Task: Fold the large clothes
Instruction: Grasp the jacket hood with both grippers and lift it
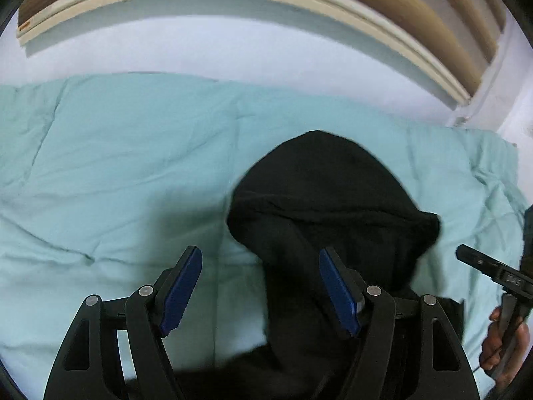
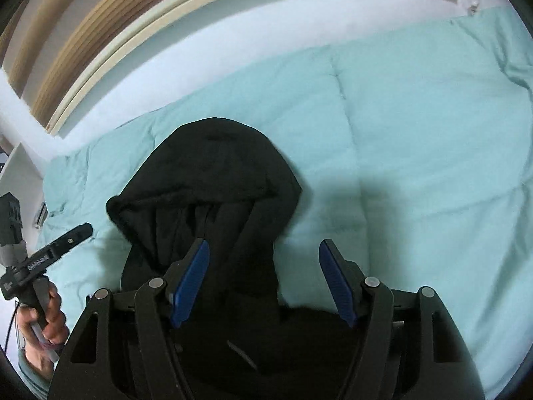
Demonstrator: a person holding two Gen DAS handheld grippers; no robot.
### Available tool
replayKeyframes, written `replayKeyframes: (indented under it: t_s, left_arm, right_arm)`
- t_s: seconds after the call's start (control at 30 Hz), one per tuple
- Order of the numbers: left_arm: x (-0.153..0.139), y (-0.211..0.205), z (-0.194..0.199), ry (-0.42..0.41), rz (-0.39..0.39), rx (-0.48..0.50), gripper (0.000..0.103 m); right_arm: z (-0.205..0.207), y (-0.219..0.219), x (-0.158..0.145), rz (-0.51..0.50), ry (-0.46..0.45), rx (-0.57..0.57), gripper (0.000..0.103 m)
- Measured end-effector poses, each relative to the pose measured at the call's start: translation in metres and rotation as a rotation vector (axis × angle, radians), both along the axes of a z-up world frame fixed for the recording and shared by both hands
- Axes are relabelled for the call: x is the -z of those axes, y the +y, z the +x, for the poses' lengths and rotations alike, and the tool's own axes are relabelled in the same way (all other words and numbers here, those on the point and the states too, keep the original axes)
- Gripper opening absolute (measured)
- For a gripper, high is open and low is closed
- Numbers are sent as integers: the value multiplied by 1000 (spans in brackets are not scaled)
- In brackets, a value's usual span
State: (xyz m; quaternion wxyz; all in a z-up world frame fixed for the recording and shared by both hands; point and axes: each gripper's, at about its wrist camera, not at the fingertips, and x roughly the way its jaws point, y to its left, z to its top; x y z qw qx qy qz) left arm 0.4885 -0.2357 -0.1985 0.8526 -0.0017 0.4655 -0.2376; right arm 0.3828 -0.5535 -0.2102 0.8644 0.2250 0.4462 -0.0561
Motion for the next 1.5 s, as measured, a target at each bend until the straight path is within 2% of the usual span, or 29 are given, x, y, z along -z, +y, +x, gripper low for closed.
replayKeyframes:
  t_s: [0.07, 0.2, 0.23, 0.27, 0.3, 0.33, 0.37, 0.43, 0.5, 0.53, 0.6, 0.63, 0.67, 0.7, 0.73, 0.77, 0.8, 0.87, 0.93, 1.0, 1.03, 1.07, 1.2, 1.27, 1.33, 1.4, 1.47, 1.5]
  left_arm:
    - [14, -6, 17, 28, 7, -13, 75]
    - [42, -18, 45, 79, 16, -48, 74]
    - [49, -20, 53, 79, 18, -62, 65]
    - [54, -21, 60, 85, 17, -68, 34]
    - [58, -21, 65, 110, 0, -65, 16]
    - [61, -18, 70, 147, -53, -70, 11]
    - [54, -11, 68, 128, -101, -78, 9]
    - [28, 6, 56, 66, -212, -63, 9]
    - [9, 22, 42, 35, -313, -38, 9]
    - [6, 28, 39, 32, -335, -32, 9]
    - [27, 35, 47, 106, -321, -53, 10]
    - [53, 35, 56, 184, -292, -73, 10]
    - [73, 34, 62, 236, -267, -82, 10]
    - [105, 33, 68, 322, -229, -87, 11]
    - [125, 33, 69, 359, -239, -84, 13]
    - [131, 34, 68, 359, -259, -80, 14]
    - [130, 35, 68, 352, -273, -79, 14]
    - [121, 32, 66, 325, -241, -70, 18]
    - [108, 29, 58, 269, -176, -42, 23]
    - [87, 29, 40, 195, -103, -14, 35]
    - [75, 31, 30, 155, -89, 1, 45]
    - [67, 34, 23, 129, -89, 9, 51]
    - [17, 53, -10, -12, -150, 18, 54]
    - [-5, 48, -5, -64, -195, 16, 61]
    - [-11, 31, 8, -69, -209, 10, 64]
    - [-8, 9, 26, -39, -213, 23, 64]
    - [7, -9, 38, 14, -195, 43, 64]
    - [25, -20, 46, 51, -143, 49, 64]
  right_arm:
    - [12, -2, 10, -1, 15, 0, 70]
    - [38, -14, 40, -17, 103, 65, 70]
    - [46, -17, 47, 2, 112, 68, 67]
    - [53, -19, 55, 27, 115, 66, 58]
    - [57, -21, 59, 40, 116, 60, 27]
    - [61, -22, 61, 45, 116, 58, 12]
    - [61, -24, 59, 44, 108, 65, 11]
    - [47, -28, 38, 74, 6, 65, 8]
    - [34, -23, 20, 24, -69, 56, 8]
    - [27, -19, 14, 4, -97, 47, 8]
    - [24, -14, 21, -29, -104, 29, 8]
    - [27, -13, 32, -44, -84, 19, 8]
    - [33, -13, 52, -53, -32, 9, 8]
    - [40, -12, 73, -46, 27, -4, 8]
    - [46, -11, 98, -31, 93, -19, 12]
    - [50, -13, 118, 1, 133, -34, 12]
    - [49, -15, 124, 23, 133, -34, 13]
    - [48, -20, 120, 52, 117, -25, 18]
    - [44, -20, 113, 40, 117, -35, 31]
    - [34, -21, 104, 36, 130, -60, 41]
    - [28, -21, 100, 34, 134, -70, 45]
    - [21, -21, 94, 32, 133, -82, 45]
    - [-16, -24, 62, 38, 98, -114, 46]
    - [-22, -17, 44, 11, 44, -109, 46]
    - [-9, -12, 28, 19, -12, -104, 46]
    - [13, 4, 17, 42, -56, -122, 46]
    - [38, 16, 17, 12, -69, -124, 48]
    - [50, 21, 23, 13, -57, -138, 53]
